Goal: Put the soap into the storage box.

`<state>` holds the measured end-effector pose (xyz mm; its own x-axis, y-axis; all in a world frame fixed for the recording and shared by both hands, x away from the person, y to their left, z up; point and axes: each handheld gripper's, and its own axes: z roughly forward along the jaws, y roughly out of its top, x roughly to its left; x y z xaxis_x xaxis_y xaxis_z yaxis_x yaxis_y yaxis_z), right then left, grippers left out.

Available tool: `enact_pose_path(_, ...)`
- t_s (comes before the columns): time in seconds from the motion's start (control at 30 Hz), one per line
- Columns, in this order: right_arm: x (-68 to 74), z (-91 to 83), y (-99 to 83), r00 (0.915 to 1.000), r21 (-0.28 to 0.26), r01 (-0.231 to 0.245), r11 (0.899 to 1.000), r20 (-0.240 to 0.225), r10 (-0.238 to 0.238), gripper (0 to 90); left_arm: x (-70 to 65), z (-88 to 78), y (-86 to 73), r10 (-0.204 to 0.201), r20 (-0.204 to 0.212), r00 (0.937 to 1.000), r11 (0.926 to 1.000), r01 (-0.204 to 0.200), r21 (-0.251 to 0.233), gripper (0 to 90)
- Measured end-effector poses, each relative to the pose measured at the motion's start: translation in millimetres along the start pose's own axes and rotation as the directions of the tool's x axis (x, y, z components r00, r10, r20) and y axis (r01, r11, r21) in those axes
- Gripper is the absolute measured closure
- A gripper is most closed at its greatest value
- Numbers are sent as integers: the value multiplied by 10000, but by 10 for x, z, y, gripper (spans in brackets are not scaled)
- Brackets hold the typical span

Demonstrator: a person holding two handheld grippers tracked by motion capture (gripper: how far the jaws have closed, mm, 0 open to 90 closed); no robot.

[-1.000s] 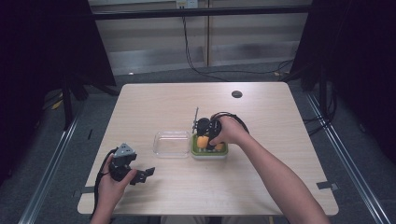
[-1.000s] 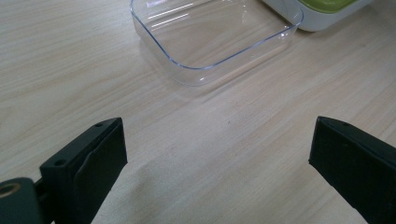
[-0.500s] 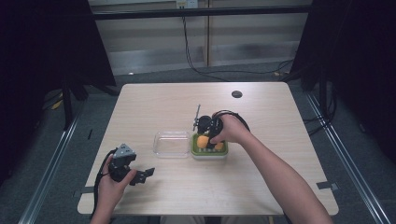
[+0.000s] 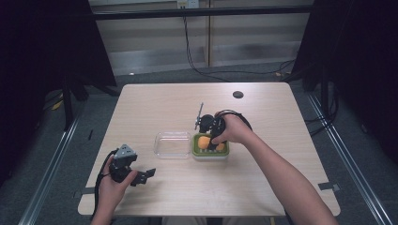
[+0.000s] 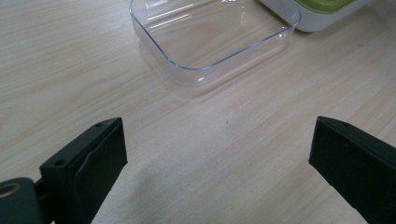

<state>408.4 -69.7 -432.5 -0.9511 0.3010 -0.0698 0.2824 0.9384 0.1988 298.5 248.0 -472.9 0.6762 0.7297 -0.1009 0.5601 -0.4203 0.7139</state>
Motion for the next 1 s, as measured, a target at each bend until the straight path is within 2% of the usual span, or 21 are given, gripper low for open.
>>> enact_pose_path(0.03, 14, -13, -4, 9998, 100, -182, 9998, -66, 183, 338, -1, -1, 1, -2, -2, 10000, 10000, 2, 8, 40)
enact_pose_path(0.17, 12, -29, -13, 10000, -38, 10, 10000, -44, -10, 311, 0, 3, 4, 47, 4, 10000, 10000, -47, 34, 40)
enact_pose_path(0.23, 31, -38, -20, 9998, -92, -201, 9998, -44, 201, 303, 4, 4, 2, 18, 60, 10000, 10000, -18, 28, 40)
enact_pose_path(0.27, 28, -48, -22, 9999, -78, -89, 9999, -59, 89, 298, 9, 2, 1, 50, 60, 10000, 10000, -51, 37, 40)
enact_pose_path(0.4, 39, -76, -30, 9999, -129, -164, 9998, 0, 164, 254, 11, 1, 6, -34, 130, 9999, 10000, 34, -57, 39)
enact_pose_path(0.43, 55, -80, -30, 9994, -144, -335, 9993, 19, 335, 245, 15, -1, 11, 38, 123, 9999, 10000, -38, -34, 40)
enact_pose_path(0.5, 57, -91, -36, 9996, -123, -280, 9995, 3, 280, 237, 3, 7, 13, -119, 122, 9999, 9999, 120, -109, 39)
enact_pose_path(0.6, 64, -88, -59, 9994, -169, -353, 9992, -1, 353, 229, 10, 12, 23, 54, 158, 9999, 10000, -55, 13, 40)
enact_pose_path(0.77, 52, -73, -110, 9988, -165, -475, 9987, -81, 474, 207, 6, 38, 25, -87, 154, 9998, 9999, 88, -49, 40)
enact_pose_path(1.0, 45, -81, -179, 9976, -145, -673, 9976, -148, 670, 192, 10, 38, 31, -67, 134, 9999, 10000, 67, 7, 40)
